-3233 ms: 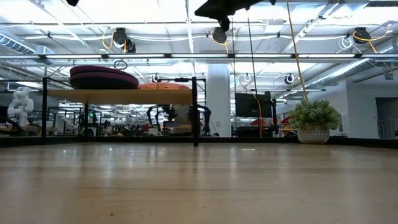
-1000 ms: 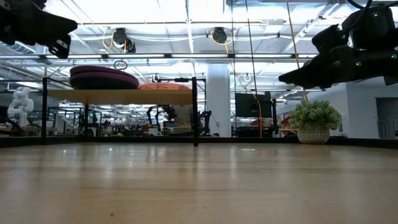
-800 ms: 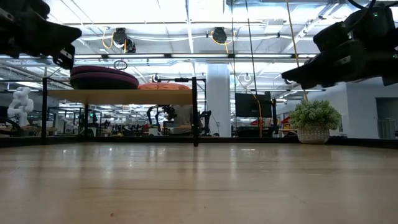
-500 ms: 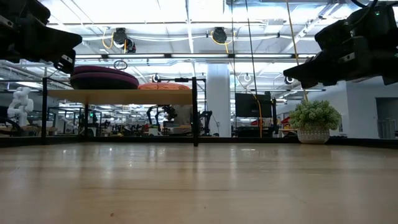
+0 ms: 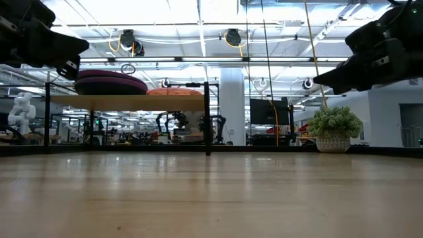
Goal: Place and stack plates onto a shelf
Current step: Return to Home Position
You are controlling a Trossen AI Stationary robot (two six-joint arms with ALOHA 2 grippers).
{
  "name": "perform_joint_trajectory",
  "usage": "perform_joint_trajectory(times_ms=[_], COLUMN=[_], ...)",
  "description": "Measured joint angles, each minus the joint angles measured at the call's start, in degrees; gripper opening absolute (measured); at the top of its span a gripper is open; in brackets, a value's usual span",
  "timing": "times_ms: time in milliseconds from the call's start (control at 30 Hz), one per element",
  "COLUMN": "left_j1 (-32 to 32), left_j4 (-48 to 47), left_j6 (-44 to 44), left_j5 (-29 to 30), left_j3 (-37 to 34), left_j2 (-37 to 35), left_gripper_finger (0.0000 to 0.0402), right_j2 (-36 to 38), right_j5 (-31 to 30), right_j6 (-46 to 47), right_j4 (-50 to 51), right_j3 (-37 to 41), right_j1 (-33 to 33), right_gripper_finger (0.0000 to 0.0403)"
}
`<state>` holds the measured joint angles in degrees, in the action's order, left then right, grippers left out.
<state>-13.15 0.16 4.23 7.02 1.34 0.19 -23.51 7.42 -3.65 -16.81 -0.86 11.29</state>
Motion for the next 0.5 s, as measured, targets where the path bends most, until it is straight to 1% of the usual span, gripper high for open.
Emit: perform_joint_trajectory(times_ms=[133,233,300,400,433,500], left_j1=[0.0,0.0,0.1,0.7,1.0,1.6], left_j4=[-0.1,-0.1,-0.1,-0.1,-0.1,-0.1], left_j6=[0.0,0.0,0.0,0.0,0.0,0.0], left_j5=[0.7,1.0,1.2,1.6,1.6,1.6], left_j3=[0.0,0.0,0.0,0.0,0.0,0.0], left_j2=[0.0,0.0,0.0,0.0,0.0,0.0], left_gripper_finger=[0.0001,0.0001,0.0001,0.0001,0.0001,0.0001], right_j2=[5.6,9.4,11.7,14.1,14.6,15.6], right_j5=[-1.6,-1.7,-1.3,1.2,1.2,-0.9], right_j6=[0.2,0.0,1.8,3.7,3.8,3.6], right_j4=[5.6,9.2,11.0,11.8,12.2,14.0], right_j3=[0.0,0.0,0.0,0.0,0.0,0.0], right_j1=[-0.1,-0.1,-0.2,-2.2,-3.1,-5.1], right_gripper_finger=[0.0,0.0,0.0,0.0,0.0,0.0])
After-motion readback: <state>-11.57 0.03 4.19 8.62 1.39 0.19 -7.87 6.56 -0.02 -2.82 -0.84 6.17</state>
